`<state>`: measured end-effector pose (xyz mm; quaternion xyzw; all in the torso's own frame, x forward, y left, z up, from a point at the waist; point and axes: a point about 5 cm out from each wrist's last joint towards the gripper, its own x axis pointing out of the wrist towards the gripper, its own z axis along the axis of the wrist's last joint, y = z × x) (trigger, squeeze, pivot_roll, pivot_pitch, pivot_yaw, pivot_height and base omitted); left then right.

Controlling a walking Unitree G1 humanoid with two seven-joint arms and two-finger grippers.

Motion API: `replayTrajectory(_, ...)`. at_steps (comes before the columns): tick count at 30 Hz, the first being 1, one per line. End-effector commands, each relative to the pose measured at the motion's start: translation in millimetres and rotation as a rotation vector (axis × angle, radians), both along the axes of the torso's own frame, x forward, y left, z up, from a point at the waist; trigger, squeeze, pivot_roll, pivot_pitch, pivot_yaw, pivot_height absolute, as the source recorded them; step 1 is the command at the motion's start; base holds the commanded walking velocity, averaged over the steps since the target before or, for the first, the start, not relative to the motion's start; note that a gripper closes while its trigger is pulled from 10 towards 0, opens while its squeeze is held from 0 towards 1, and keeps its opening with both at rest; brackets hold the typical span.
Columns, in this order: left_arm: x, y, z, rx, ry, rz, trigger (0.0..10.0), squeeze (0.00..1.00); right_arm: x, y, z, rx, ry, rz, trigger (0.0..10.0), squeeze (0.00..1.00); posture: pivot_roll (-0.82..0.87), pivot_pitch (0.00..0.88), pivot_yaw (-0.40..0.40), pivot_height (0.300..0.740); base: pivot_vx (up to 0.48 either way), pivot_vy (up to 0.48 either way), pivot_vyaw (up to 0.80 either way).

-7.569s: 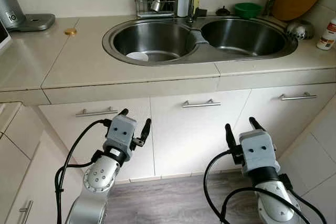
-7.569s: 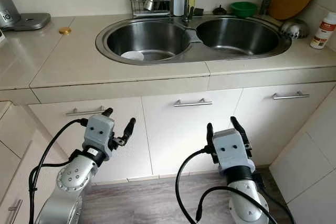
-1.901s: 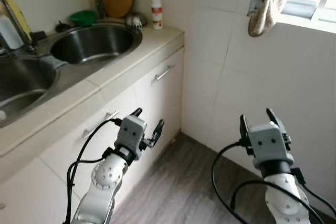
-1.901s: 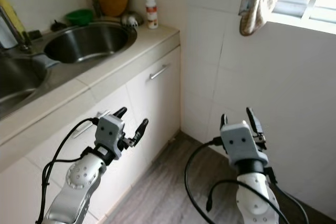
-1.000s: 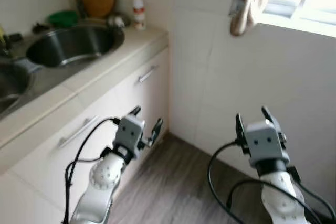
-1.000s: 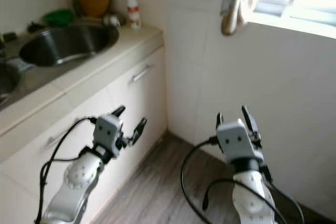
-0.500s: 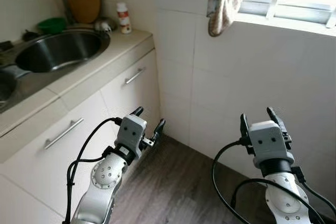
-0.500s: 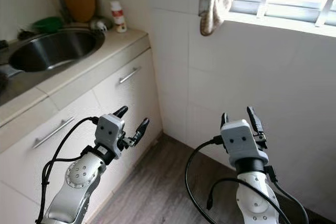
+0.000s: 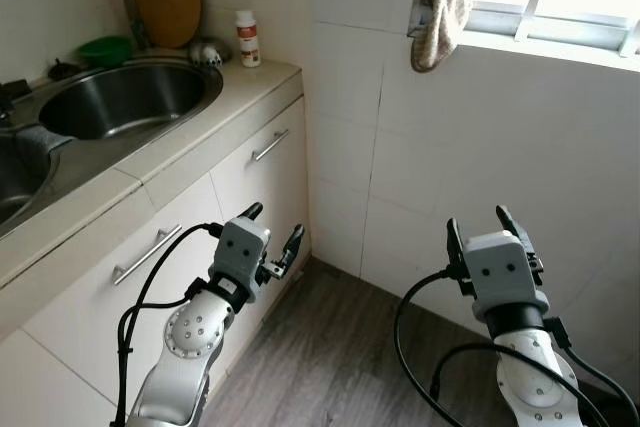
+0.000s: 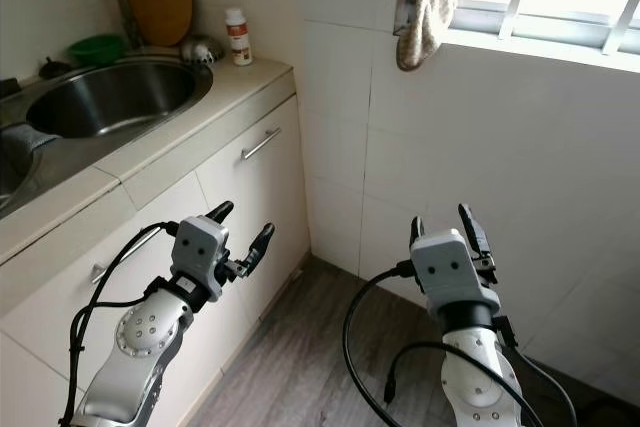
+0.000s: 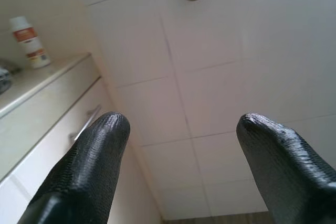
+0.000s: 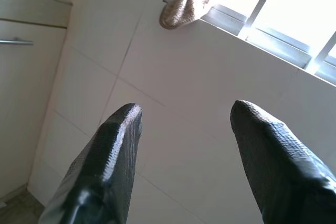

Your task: Kitchen organization

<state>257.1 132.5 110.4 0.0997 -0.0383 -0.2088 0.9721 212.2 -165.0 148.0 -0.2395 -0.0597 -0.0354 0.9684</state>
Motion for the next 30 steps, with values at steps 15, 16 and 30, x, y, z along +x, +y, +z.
replayTrajectory(15, -1.3, -1.9, -2.3, -0.002, 0.003, -0.012, 10.0, 0.00, 0.0, -2.7, -1.0, 0.016, 0.006, -0.014, 10.0, 0.00, -0.15, 0.000, 0.026, 0.740, 0.000, 0.000, -0.48)
replayTrajectory(16, -1.3, -2.2, -1.9, -0.005, 0.003, -0.011, 10.0, 0.00, 0.1, -3.0, -0.8, 0.016, 0.006, -0.014, 10.0, 0.00, -0.15, 0.000, 0.025, 0.740, 0.000, 0.000, -0.80)
replayTrajectory(30, -0.7, -3.2, 1.3, -0.020, -0.001, -0.017, 10.0, 0.00, 1.2, -2.8, -0.1, 0.013, 0.005, -0.009, 10.0, 0.00, -0.15, 0.000, 0.023, 0.740, 0.000, 0.223, -0.80)
